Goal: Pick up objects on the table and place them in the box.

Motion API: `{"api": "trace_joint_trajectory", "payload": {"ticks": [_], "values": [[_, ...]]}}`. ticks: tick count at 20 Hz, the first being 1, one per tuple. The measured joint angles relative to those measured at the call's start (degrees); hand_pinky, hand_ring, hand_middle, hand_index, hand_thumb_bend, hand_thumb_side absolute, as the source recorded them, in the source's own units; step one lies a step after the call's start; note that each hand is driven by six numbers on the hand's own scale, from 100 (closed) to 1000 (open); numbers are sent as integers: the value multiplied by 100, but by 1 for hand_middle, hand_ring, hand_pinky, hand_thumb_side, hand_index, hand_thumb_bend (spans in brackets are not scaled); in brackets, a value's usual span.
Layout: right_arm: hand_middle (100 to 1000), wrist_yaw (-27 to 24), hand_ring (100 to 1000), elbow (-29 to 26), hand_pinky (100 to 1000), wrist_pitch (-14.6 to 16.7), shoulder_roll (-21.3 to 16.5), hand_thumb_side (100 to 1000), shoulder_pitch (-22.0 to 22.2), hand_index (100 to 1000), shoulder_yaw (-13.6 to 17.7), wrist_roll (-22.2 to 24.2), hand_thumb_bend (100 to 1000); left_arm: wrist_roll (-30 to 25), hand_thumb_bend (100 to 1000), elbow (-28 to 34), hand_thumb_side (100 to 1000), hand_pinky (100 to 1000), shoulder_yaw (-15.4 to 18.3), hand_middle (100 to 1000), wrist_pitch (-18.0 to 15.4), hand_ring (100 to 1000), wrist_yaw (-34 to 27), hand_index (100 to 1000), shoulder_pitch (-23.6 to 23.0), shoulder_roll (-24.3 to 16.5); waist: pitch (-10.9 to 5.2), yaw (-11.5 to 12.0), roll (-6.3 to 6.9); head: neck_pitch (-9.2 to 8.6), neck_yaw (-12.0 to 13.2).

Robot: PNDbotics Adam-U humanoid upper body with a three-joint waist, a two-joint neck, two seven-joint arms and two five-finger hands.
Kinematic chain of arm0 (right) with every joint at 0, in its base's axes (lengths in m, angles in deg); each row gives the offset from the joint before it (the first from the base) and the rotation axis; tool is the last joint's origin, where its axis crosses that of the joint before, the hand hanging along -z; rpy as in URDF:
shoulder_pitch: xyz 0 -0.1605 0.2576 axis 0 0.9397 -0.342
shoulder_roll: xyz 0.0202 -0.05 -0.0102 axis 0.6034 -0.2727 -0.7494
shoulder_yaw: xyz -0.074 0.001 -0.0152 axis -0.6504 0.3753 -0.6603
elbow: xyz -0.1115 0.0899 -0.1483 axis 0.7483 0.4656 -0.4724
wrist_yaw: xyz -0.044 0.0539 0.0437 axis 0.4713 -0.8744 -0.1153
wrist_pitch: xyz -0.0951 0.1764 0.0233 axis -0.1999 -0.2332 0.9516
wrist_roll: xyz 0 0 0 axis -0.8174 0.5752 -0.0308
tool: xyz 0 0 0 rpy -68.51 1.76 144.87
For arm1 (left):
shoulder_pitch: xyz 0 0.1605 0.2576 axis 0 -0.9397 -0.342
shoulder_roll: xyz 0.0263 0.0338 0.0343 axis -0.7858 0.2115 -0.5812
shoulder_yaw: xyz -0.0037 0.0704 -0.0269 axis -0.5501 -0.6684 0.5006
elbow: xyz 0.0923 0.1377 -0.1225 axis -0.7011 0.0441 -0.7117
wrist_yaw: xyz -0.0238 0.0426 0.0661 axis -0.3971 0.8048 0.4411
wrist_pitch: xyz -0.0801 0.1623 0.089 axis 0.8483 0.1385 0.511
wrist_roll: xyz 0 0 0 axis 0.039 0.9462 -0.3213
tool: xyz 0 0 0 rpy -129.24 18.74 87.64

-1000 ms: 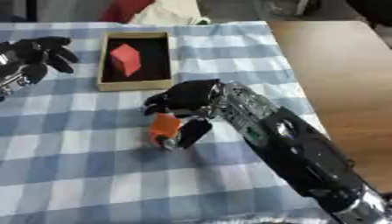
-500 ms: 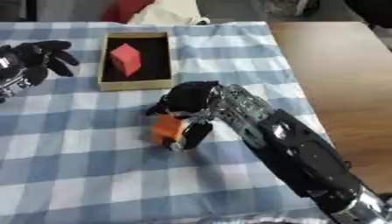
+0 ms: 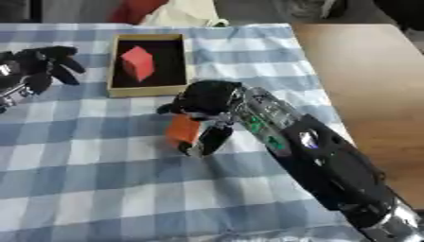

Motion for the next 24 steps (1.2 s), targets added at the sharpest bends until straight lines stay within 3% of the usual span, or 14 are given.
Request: {"api": "trace_joint_trajectory", "payload": {"ticks": [3, 9, 14, 19, 22, 24], "values": [[523, -247, 672, -54, 838, -130, -212, 554, -165, 1000, 92, 69, 192, -28, 100, 105, 901, 747, 8, 776, 19, 719, -109, 1000, -2, 38, -2, 119, -13, -5, -35], [527, -441, 674, 214, 837, -391, -487, 512, -459, 1000, 425, 70, 221, -147, 100, 495, 836, 748, 11, 773, 82, 718, -442, 1000, 70, 234, 59, 590, 0, -131, -209], [527, -190, 667, 882, 838, -524, -485, 501, -716, 1000, 794, -156, 211, -238, 100, 842, 809, 746, 12, 771, 177, 717, -776, 1000, 182, 400, 132, 928, 38, -306, -397], [530, 263, 661, 1780, 841, -653, -254, 511, -971, 1000, 1181, -524, 179, -331, 100, 1030, 807, 747, 16, 771, 274, 716, -979, 1000, 250, 543, 186, 1202, 54, -441, -611], [568, 514, 671, 2265, 844, -711, -71, 532, -1107, 1000, 1367, -736, 160, -372, 100, 1091, 806, 747, 17, 771, 309, 716, -1033, 1000, 271, 591, 202, 1293, 73, -470, -694], [710, 663, 722, 2549, 848, -725, 60, 594, -1166, 1000, 1446, -851, 166, -387, 100, 1114, 807, 747, 17, 772, 322, 716, -1059, 1000, 275, 599, 215, 1315, 98, -483, -723]]}}
